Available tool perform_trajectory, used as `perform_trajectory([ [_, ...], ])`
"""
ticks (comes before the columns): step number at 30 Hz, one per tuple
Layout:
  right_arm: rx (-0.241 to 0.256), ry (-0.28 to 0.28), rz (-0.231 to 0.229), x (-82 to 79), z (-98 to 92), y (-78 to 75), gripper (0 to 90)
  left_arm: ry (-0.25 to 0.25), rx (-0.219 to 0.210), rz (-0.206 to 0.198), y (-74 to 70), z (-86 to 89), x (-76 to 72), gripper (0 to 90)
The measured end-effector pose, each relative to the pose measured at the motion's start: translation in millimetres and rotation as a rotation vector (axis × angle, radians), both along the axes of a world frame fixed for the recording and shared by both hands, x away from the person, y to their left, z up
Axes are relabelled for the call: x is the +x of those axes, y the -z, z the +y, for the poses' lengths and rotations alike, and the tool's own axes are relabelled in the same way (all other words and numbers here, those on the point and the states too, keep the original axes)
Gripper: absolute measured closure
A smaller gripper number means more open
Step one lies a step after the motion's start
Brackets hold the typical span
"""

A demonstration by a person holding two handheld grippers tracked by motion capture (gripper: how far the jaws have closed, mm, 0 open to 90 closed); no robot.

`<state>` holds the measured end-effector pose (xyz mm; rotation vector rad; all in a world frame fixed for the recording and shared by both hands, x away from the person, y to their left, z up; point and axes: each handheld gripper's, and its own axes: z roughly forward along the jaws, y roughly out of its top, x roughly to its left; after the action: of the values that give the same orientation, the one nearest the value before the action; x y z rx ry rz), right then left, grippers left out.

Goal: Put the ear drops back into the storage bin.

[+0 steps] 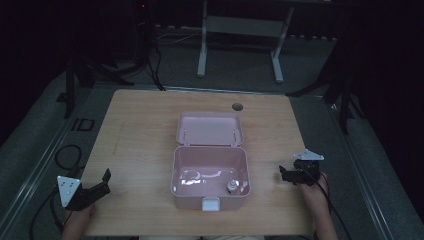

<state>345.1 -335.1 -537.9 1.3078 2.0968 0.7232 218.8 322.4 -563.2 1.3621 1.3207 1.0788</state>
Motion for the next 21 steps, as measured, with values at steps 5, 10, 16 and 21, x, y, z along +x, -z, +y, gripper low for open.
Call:
perform_trajectory([
  [5, 0.052, 0.075, -0.060, -3.9, 1.3, 7.2, 13.2, 0.000, 0.000, -0.001, 0.0, 0.0, -0.1, 1.0],
  [10, 0.127, 0.113, -0.141, -9.8, 2.6, 12.5, 13.2, 0.001, 0.000, -0.001, 0.0, 0.0, -0.1, 1.0],
  [16, 0.183, 0.084, -0.244, -15.2, 6.5, 11.8, 12.4, 0.002, 0.000, -0.001, 0.0, 0.1, -0.2, 1.0],
  [21, 0.210, 0.068, -0.297, -18.3, 7.8, 12.3, 11.5, 0.004, -0.002, -0.003, 0.1, 0.1, -0.6, 1.0],
])
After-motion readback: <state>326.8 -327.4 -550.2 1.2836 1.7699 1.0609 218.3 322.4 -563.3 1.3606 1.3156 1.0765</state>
